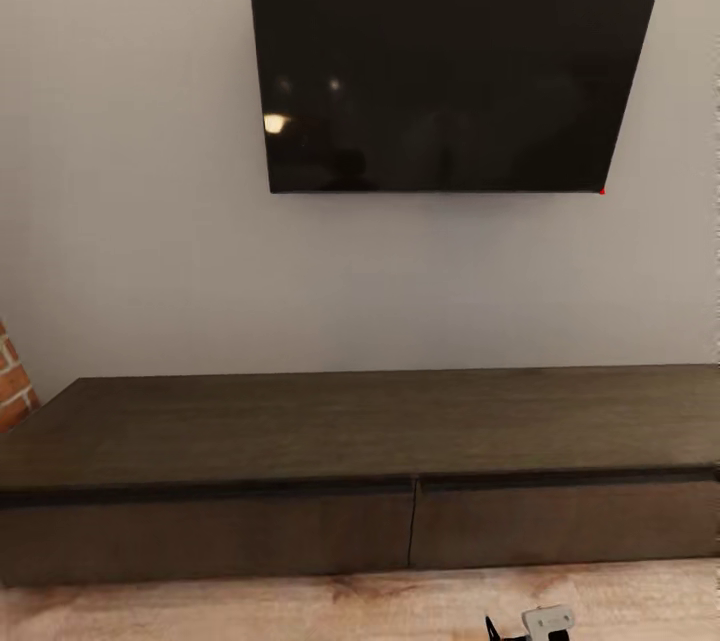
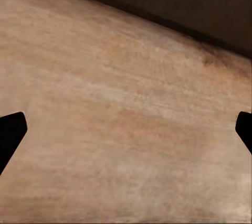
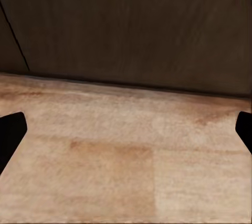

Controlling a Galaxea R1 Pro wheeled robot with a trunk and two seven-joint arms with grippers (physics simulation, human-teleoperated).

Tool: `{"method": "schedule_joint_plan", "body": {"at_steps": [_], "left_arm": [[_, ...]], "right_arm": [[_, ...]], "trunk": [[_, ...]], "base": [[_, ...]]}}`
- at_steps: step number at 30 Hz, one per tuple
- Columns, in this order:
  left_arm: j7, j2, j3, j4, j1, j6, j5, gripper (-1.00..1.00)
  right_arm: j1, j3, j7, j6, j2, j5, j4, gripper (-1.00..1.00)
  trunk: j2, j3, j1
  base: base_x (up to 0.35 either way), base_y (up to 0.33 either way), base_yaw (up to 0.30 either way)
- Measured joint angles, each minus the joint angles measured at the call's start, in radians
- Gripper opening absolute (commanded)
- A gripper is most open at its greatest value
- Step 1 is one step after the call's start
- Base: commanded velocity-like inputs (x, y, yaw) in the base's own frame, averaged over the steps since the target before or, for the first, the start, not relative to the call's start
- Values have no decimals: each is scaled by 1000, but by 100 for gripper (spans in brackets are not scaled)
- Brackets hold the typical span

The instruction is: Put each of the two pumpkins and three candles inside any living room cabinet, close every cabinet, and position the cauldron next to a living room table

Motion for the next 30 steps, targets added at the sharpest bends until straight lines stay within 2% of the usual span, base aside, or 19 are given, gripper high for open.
{"method": "schedule_joint_plan", "body": {"at_steps": [10,16,20,30], "left_arm": [[1,-1,0,0,0,0,0,100],[1,0,0,0,-1,0,0,100],[1,1,0,0,-1,0,0,100],[2,0,0,0,0,0,0,100]], "right_arm": [[0,-2,-7,23,7,-2,-2,100],[0,-4,-9,74,49,3,-6,100],[0,-2,-9,89,58,7,-6,100],[0,-2,-8,84,64,2,-17,100]], "trunk": [[0,0,0],[0,0,0],[0,0,0],[0,0,0]], "base": [[-329,0,0],[-302,0,0],[-252,0,0],[-270,0,0]]}}
